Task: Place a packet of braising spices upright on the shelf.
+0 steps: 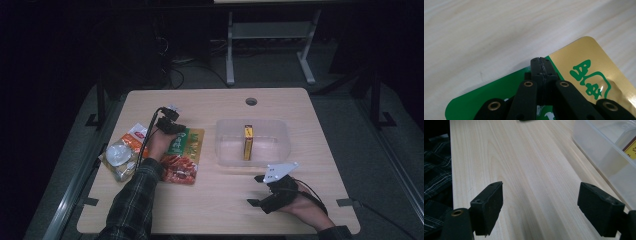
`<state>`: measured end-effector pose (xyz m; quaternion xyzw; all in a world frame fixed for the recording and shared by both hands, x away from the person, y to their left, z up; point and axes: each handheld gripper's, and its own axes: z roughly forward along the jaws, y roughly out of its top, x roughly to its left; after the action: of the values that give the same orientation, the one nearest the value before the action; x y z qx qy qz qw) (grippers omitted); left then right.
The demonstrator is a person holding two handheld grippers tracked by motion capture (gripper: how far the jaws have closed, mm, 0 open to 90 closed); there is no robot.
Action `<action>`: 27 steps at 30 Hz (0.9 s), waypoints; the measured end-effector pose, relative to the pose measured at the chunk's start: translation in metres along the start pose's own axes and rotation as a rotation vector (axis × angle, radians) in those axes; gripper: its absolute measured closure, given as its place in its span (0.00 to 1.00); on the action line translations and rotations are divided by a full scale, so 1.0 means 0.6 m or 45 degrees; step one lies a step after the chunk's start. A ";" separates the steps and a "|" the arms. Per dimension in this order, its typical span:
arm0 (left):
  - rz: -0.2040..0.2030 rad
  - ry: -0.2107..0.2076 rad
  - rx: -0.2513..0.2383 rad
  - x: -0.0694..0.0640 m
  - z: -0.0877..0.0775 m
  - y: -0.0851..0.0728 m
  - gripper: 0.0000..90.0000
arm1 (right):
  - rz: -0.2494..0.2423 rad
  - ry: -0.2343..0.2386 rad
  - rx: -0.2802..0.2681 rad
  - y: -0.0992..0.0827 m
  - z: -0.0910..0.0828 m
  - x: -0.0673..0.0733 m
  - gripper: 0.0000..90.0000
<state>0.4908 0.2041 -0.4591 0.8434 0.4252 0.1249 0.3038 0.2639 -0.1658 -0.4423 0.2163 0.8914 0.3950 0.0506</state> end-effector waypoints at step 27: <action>0.124 -0.176 0.005 -0.107 -0.044 -0.064 1.00 | 0.000 -0.014 0.003 0.002 -0.001 0.001 0.22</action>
<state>0.4150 0.1814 -0.4590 0.8703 0.3618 0.0802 0.3243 0.2638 -0.1651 -0.4409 0.2184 0.8916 0.3928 0.0553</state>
